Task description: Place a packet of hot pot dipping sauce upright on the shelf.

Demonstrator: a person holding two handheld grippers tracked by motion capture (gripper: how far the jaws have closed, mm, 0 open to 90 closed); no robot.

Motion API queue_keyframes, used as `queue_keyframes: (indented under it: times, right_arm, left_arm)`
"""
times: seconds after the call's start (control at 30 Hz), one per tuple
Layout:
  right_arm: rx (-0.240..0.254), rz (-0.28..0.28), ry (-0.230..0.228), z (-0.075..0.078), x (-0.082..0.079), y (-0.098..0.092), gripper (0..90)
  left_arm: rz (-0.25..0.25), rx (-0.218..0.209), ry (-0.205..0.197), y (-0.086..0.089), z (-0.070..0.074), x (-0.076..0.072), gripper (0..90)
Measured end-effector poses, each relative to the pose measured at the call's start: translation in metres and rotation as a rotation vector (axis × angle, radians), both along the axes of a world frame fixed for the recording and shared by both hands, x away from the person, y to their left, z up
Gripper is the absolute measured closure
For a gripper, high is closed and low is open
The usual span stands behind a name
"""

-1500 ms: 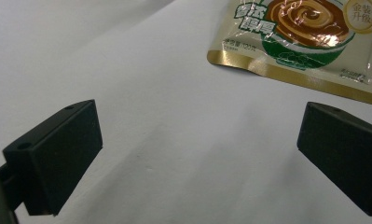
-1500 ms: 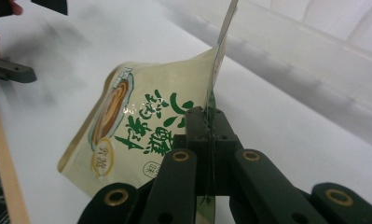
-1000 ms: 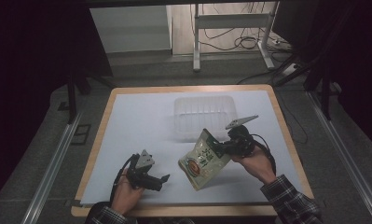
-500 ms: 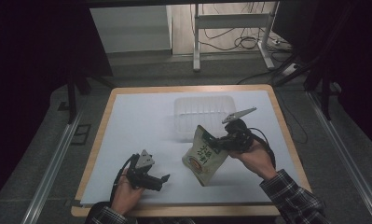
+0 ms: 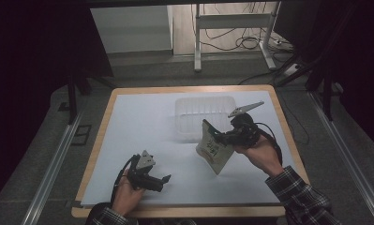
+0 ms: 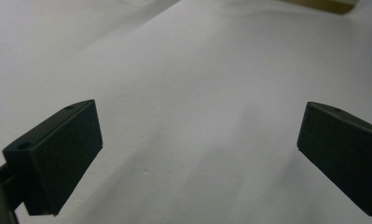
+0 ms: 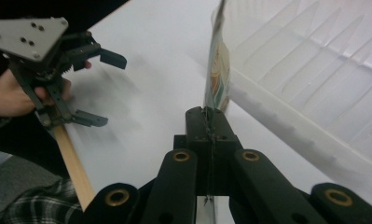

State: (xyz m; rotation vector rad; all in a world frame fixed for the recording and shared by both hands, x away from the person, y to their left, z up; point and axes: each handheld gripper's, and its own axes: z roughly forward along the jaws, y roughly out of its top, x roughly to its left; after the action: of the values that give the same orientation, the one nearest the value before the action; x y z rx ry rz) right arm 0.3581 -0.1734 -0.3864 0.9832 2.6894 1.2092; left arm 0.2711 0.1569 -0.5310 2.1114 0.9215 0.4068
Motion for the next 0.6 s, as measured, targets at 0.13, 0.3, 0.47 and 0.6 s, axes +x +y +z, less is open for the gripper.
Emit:
queue_keyframes:
  times: [0.13, 0.3, 0.47, 0.6]
  right_arm:
    - [0.004, -0.022, -0.002, 0.003, 0.002, -0.005, 89.1]
    - [0.027, -0.047, 0.000, 0.010, 0.003, -0.013, 89.1]
    - [0.038, -0.060, -0.003, 0.018, 0.003, -0.020, 89.1]
    - [0.041, -0.079, -0.011, 0.023, 0.003, -0.024, 89.1]
  left_arm:
    - [0.000, 0.000, -0.002, 0.000, 0.000, 0.000, 0.0]
    - [-0.002, 0.002, 0.001, -0.001, 0.000, 0.000, 0.0]
    - [-0.004, 0.004, 0.002, -0.001, 0.000, 0.000, 0.0]
    - [-0.004, 0.004, 0.001, -0.001, 0.000, 0.000, 0.0]
